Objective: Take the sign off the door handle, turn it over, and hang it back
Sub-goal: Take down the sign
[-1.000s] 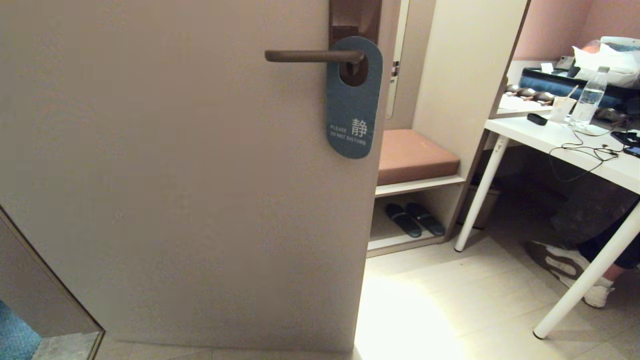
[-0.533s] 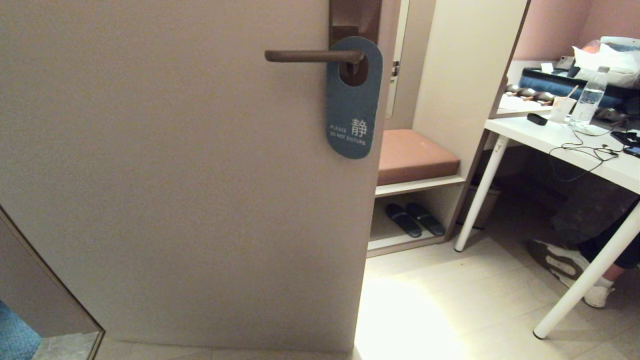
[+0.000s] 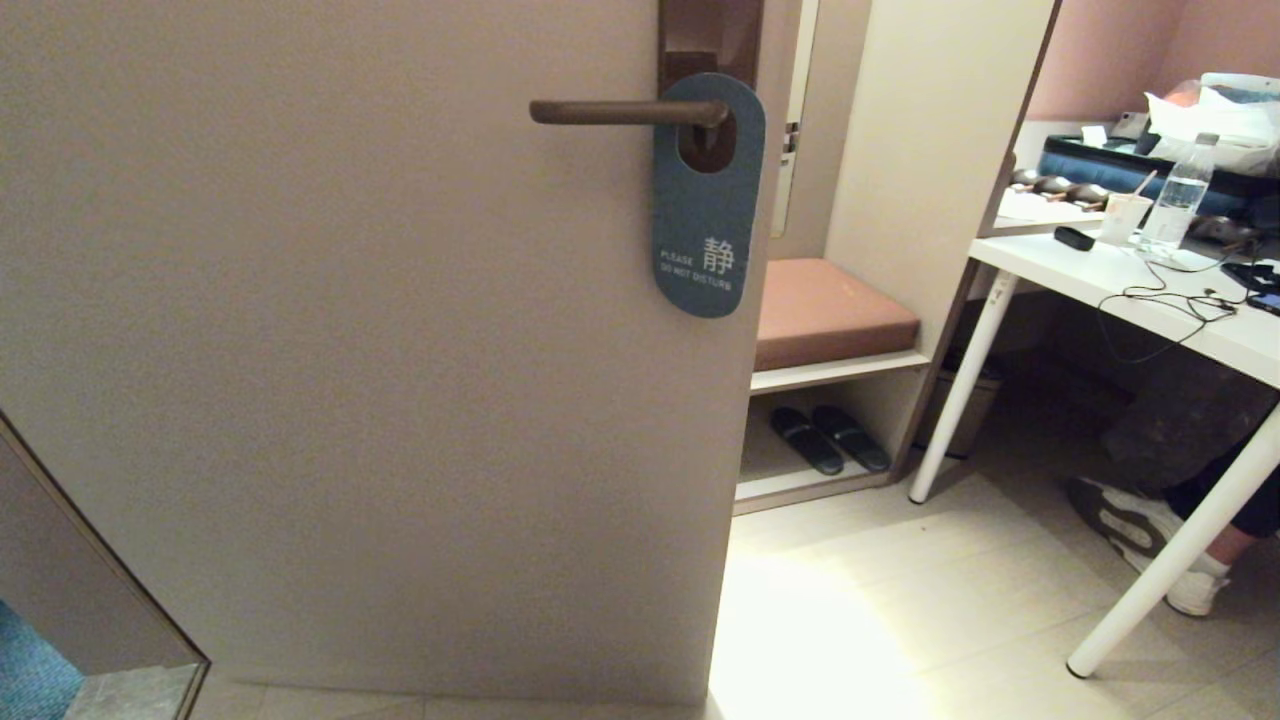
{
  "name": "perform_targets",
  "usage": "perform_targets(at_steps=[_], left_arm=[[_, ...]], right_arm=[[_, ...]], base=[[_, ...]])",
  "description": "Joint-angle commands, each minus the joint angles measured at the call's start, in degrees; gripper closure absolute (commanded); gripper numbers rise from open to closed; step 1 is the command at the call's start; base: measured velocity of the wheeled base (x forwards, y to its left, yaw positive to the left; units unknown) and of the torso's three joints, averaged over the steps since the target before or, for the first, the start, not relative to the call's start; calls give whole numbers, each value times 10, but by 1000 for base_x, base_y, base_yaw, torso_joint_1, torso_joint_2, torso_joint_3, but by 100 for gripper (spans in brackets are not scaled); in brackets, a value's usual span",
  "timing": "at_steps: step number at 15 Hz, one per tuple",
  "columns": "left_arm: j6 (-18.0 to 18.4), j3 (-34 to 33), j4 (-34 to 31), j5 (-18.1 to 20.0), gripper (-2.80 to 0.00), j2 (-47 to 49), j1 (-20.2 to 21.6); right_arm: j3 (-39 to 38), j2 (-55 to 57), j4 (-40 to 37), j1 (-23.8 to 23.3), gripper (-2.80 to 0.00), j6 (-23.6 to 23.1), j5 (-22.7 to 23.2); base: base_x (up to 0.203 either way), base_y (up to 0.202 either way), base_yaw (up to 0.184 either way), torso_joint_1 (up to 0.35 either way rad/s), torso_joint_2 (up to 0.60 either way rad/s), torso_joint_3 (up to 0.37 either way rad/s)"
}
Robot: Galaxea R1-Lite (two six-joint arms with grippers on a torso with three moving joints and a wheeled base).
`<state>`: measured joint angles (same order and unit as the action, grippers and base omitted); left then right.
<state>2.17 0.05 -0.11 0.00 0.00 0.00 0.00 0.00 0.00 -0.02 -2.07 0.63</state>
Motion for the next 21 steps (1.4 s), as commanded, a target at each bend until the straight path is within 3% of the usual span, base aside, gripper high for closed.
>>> perform_targets(at_steps=[1,3,6,18,21], left_arm=[[2,0,-1,0,0,0,0],[2,0,-1,-1,0,0,0],[32,0,-1,3,0,0,0],[6,0,0,0,0,0,0],[-28,0,1,-5,0,0,0]], right_arm=[[0,0,0,0,0,1,-2],[4,0,0,0,0,-2,-2],[44,2,-12,0,0,-1,-1],[324,290,-40,0,0,-1,1],[367,343,-38,0,0,-1,46]], base=[[0,0,0,0,0,0],[0,0,0,0,0,0],[0,0,0,0,0,0],[0,0,0,0,0,0],[0,0,0,0,0,0]])
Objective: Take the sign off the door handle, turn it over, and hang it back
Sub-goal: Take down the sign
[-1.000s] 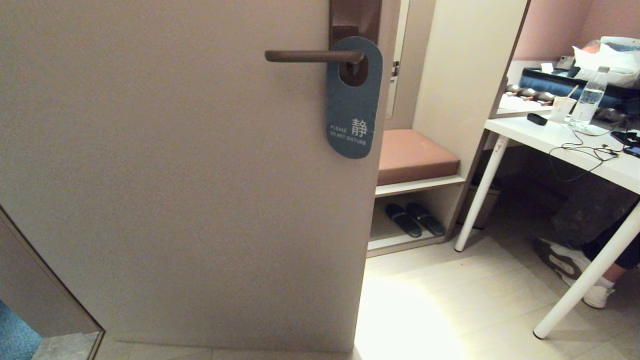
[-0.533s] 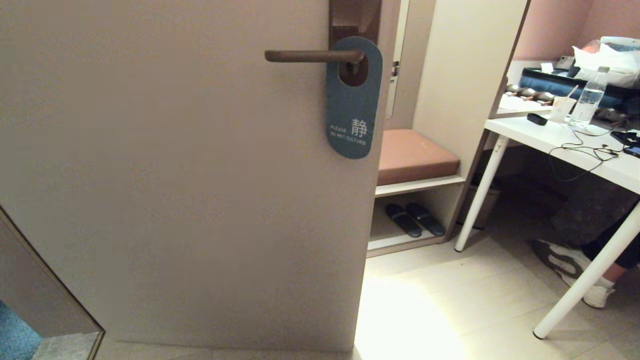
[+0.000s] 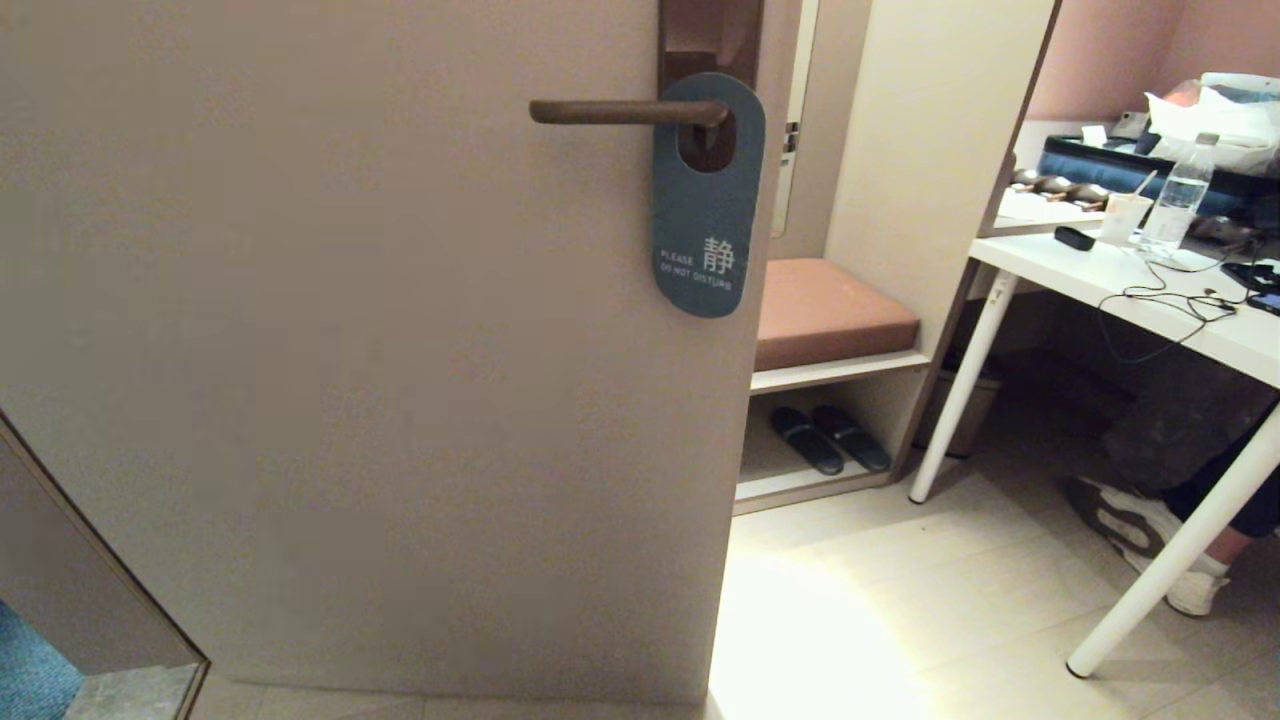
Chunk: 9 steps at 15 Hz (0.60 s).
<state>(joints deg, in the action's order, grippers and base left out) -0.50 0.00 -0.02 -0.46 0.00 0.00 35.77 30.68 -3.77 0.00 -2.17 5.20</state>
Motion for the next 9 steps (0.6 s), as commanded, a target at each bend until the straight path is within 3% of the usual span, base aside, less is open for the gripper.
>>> perform_targets(at_steps=[1,5,9], left_arm=[[-10,0,0,-2,0,0,0],[-12,0,0,-6,0,0,0],[-12,0,0,-6,0,0,0]], right_arm=[[24,52,1,0,0,0,33],[49,117,23,0,0,-1,122],[60,207,93,2,0,-2,171]], base=[[0,0,0,0,0,0],[0,0,0,0,0,0],[0,0,0,0,0,0]])
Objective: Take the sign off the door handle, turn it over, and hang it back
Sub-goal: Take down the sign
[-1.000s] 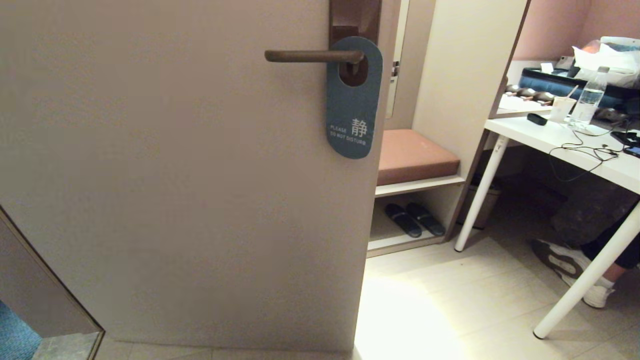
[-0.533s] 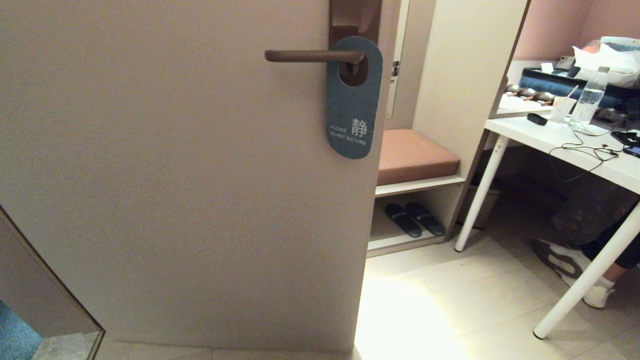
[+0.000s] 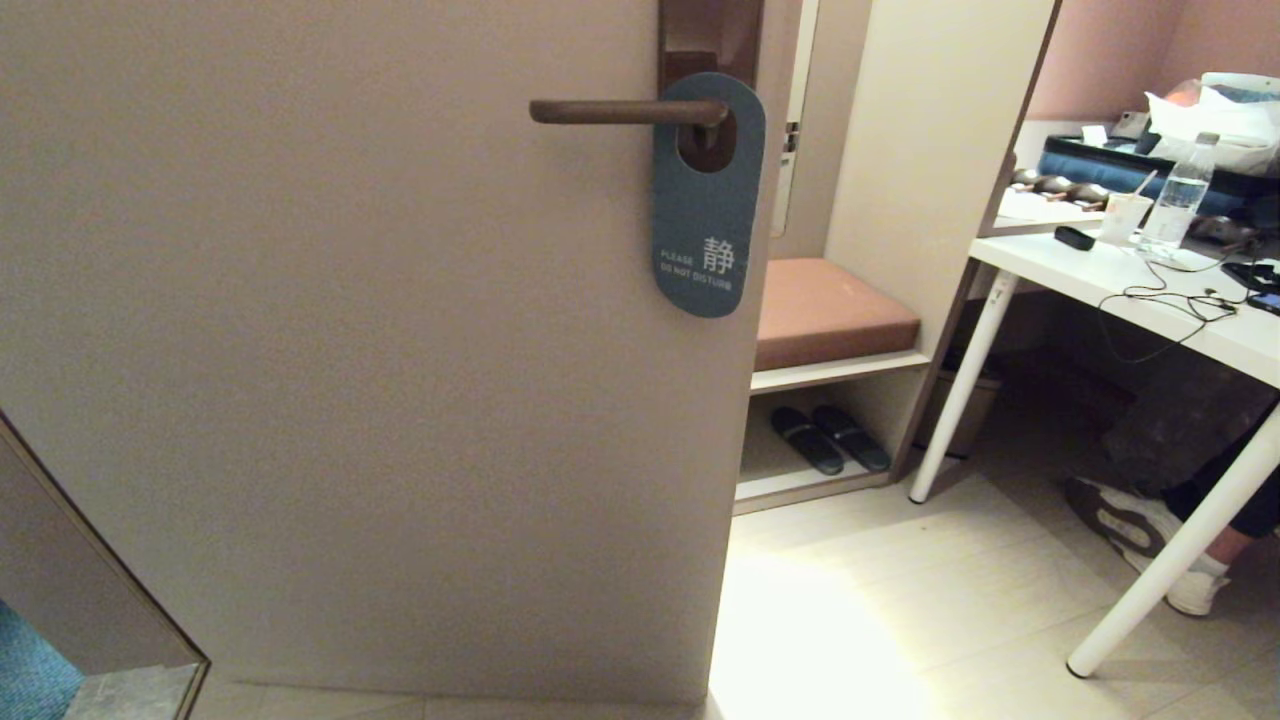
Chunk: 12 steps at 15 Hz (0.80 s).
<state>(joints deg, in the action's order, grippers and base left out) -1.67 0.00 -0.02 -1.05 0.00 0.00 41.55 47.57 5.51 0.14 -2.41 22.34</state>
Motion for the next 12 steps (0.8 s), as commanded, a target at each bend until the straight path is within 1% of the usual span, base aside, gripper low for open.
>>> perform_targets(at_steps=[1,3,4,6,7,10,12], left_arm=[[0,0,0,0,0,0,0],[-1,0,0,0,0,0,0],[0,0,0,0,0,0,0],[0,0,0,0,0,0,0],[-1,0,0,0,0,0,0],[0,0,0,0,0,0,0],[0,0,0,0,0,0,0]], right_arm=[[7,67,22,5,0,-2,10],[17,123,78,16,0,-5,40],[25,151,104,22,0,-7,66],[51,202,133,39,0,-16,112],[69,226,138,56,0,-19,127],[134,297,143,108,0,-22,140],[181,343,143,127,0,-24,141]], base=[[0,0,0,0,0,0],[0,0,0,0,0,0],[0,0,0,0,0,0],[0,0,0,0,0,0],[0,0,0,0,0,0],[0,0,0,0,0,0],[0,0,0,0,0,0]])
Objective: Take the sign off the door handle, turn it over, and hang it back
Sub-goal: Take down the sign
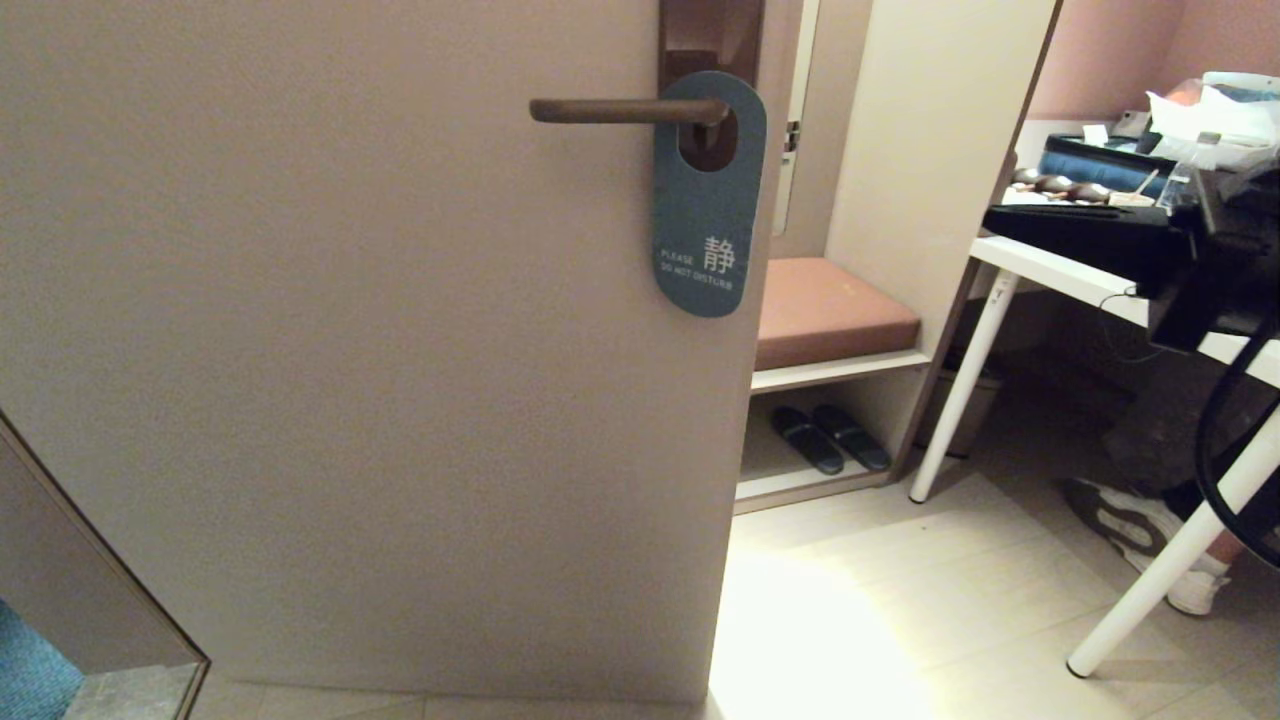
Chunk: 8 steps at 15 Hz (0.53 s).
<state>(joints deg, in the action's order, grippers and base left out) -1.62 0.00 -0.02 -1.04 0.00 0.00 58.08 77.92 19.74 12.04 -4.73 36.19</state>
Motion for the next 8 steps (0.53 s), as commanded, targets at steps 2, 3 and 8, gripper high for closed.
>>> perform_targets(at_steps=[2,3,8], left_arm=[[-1,0,0,0,0,0,0],[0,0,0,0,0,0,0],[-1,0,0,0,0,0,0]], right_arm=[[51,73,1,18,0,0,3],[61,81,0,25,0,1,3],[69,103,1,55,0,-2,3]], base=[[0,0,0,0,0,0],[0,0,0,0,0,0],[0,0,0,0,0,0]])
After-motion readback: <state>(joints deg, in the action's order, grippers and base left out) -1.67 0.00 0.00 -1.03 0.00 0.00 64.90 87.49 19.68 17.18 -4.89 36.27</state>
